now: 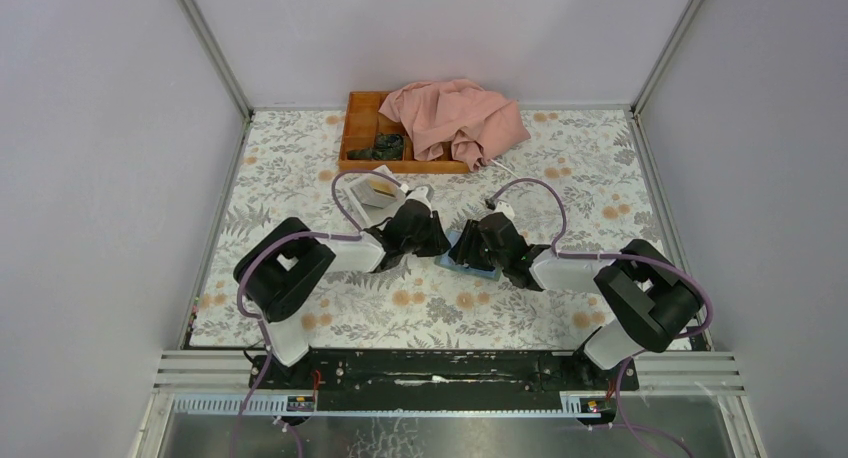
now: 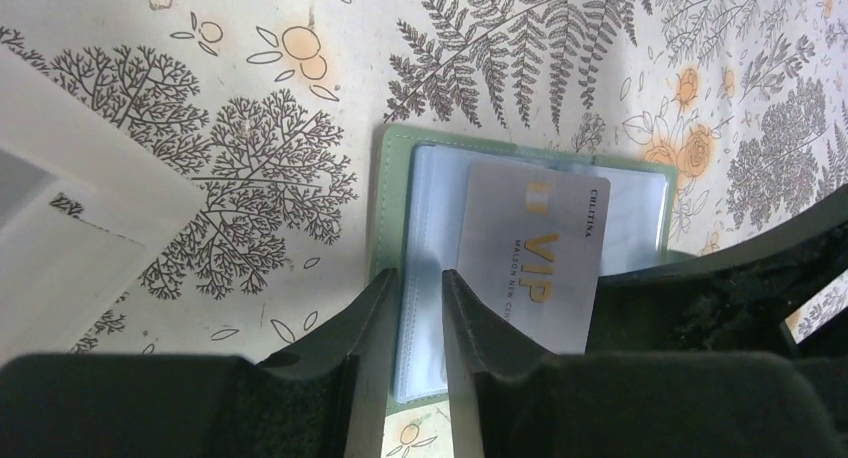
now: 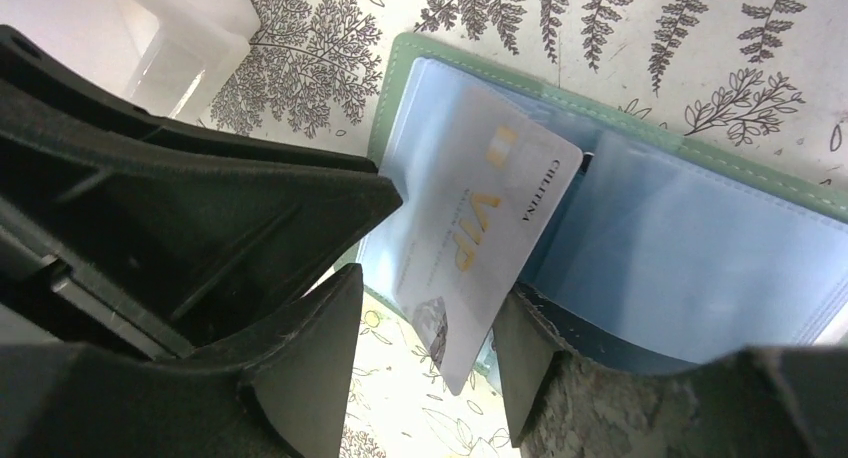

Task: Put the credit cards into the card holder
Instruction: Insert the credit card into the card holder.

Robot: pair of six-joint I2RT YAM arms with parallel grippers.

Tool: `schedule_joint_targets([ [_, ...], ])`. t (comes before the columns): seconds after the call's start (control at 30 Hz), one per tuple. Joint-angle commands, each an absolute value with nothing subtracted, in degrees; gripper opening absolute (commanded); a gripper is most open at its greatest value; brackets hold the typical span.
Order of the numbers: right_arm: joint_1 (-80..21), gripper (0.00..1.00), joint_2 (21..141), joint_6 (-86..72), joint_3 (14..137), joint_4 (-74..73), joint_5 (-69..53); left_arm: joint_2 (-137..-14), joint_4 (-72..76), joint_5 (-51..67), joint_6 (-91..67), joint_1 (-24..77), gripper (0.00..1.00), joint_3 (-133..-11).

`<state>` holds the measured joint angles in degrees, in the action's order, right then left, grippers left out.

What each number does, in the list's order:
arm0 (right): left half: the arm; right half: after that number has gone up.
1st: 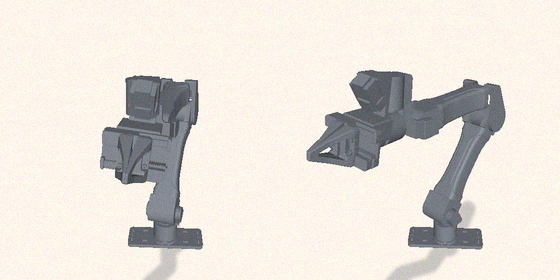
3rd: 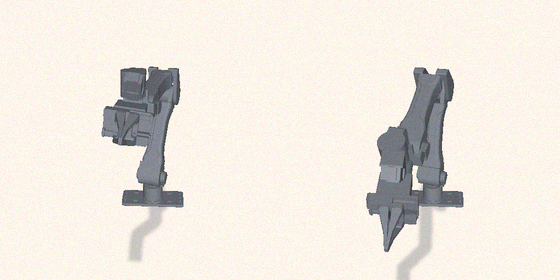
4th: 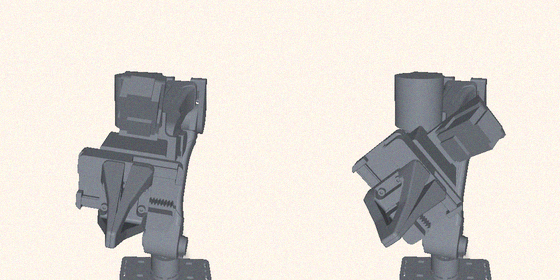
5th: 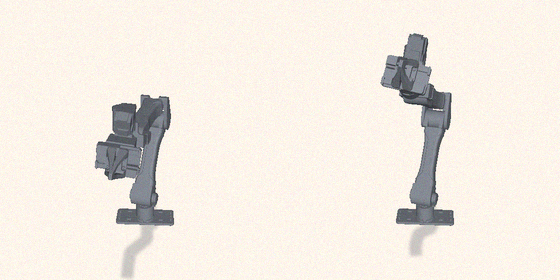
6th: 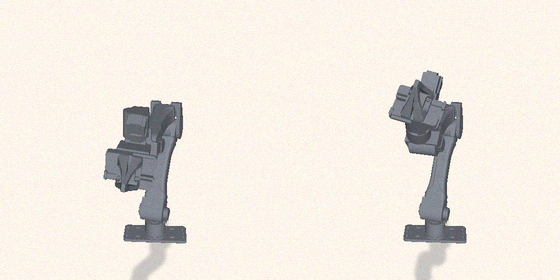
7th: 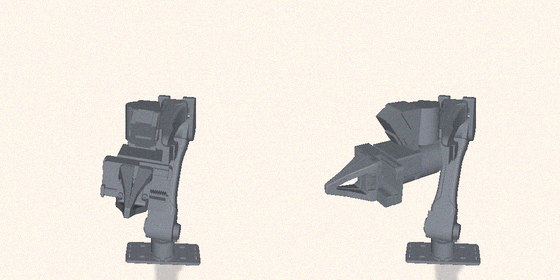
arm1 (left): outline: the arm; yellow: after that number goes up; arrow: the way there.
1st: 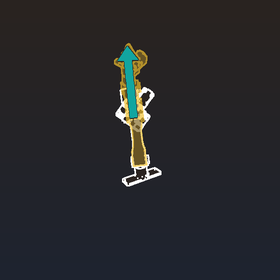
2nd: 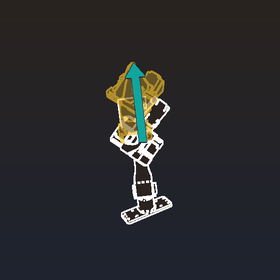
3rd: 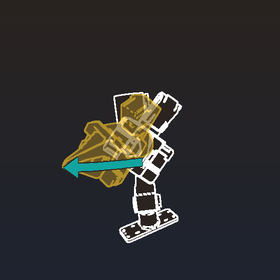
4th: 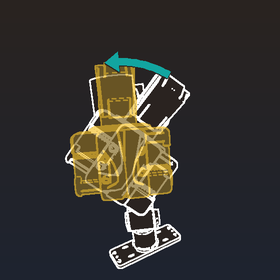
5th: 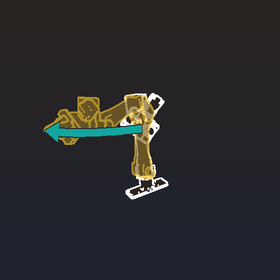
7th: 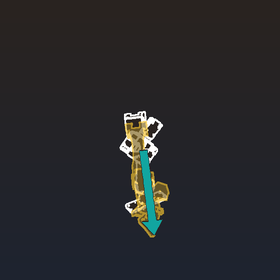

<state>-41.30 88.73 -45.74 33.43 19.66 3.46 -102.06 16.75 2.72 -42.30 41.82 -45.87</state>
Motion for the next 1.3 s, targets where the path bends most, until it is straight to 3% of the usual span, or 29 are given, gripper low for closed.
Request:
schedule_joint_targets([
  [0.0, -42.5, 0.59, 88.2, -44.0, 32.6, 12.6, 4.6, -105.6, 13.1, 0.0, -43.2, 42.2, 0.30, -45.5],
  [0.67, -42.4, 0.60, 83.1, -43.5, 34.0, 4.9, 11.5, -108.7, 10.5, -1.5, -44.8, 43.0, 0.26, -44.8],
  [1.27, -42.4, 0.45, 77.6, -43.5, 33.1, 5.9, 15.0, -109.5, 10.7, -1.2, -44.6, 43.0, 0.25, -44.5],
])
